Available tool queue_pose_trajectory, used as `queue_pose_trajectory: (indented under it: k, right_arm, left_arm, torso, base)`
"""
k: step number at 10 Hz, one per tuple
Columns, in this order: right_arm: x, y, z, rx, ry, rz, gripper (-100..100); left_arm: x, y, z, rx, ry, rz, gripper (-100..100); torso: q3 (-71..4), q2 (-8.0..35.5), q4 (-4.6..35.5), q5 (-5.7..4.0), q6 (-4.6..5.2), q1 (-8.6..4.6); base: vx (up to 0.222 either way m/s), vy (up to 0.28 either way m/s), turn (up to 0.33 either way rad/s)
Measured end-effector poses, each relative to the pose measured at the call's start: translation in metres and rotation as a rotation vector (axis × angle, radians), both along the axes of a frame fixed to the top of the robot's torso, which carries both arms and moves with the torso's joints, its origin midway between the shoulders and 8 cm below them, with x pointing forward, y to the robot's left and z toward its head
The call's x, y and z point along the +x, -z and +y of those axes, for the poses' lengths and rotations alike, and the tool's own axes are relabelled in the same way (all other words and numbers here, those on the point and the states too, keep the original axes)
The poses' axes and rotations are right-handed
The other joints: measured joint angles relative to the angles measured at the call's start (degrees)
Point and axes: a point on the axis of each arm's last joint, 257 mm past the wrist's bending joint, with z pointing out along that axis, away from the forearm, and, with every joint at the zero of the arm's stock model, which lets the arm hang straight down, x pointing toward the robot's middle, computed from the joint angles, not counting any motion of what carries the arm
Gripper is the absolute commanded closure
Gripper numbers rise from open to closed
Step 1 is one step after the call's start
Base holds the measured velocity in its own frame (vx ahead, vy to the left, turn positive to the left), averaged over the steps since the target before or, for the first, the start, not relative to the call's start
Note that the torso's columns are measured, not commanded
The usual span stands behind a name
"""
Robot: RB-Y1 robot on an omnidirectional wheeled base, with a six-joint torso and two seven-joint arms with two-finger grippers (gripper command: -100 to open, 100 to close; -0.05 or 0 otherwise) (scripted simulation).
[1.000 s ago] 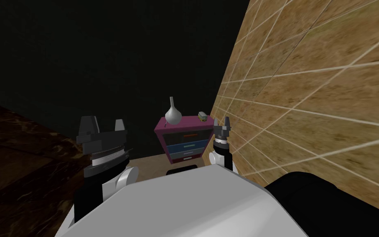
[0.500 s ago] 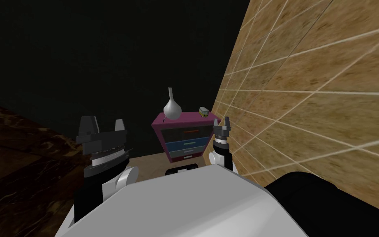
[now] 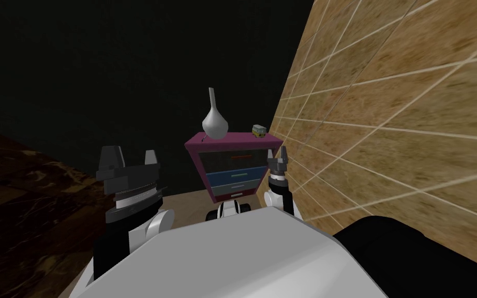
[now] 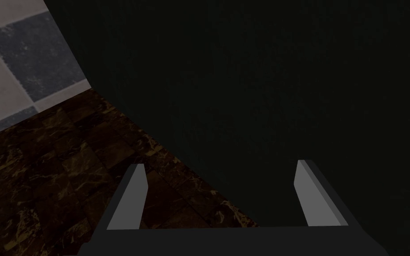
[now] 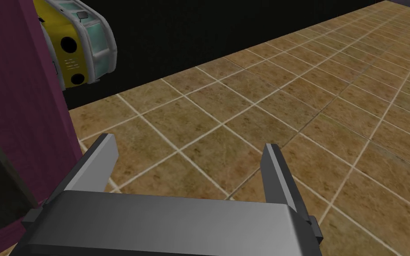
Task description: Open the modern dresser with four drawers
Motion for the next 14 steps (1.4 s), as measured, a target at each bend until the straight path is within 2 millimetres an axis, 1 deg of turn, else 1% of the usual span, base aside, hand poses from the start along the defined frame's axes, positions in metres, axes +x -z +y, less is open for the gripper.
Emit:
queue_pose_trajectory:
  k: [2,5,14]
  right_arm:
    - [0.005,0.002,0.011,-0.092,-0.001,0.027,-100]
    - [0.02,0.012,0.028,-0.242,0.025,0.07,-100]
    - [0.048,0.028,0.056,-0.544,0.16,0.126,-100]
  left_arm:
    - [0.0,0.0,0.0,0.0,0.0,0.0,0]
    - [0.0,0.0,0.0,0.0,0.0,0.0,0]
    - [0.0,0.0,0.0,0.0,0.0,0.0,0]
  torso:
    - [-0.3,0.2,0.2,0.01,0.0,0.02]
    - [-0.3,0.2,0.2,0.0,0.0,0.0]
    - [-0.3,0.2,0.2,-0.01,0.0,-0.03]
  base:
    - [-0.011,0.039,-0.027]
    - [-0.017,0.047,-0.027]
    - [-0.011,0.039,-0.025]
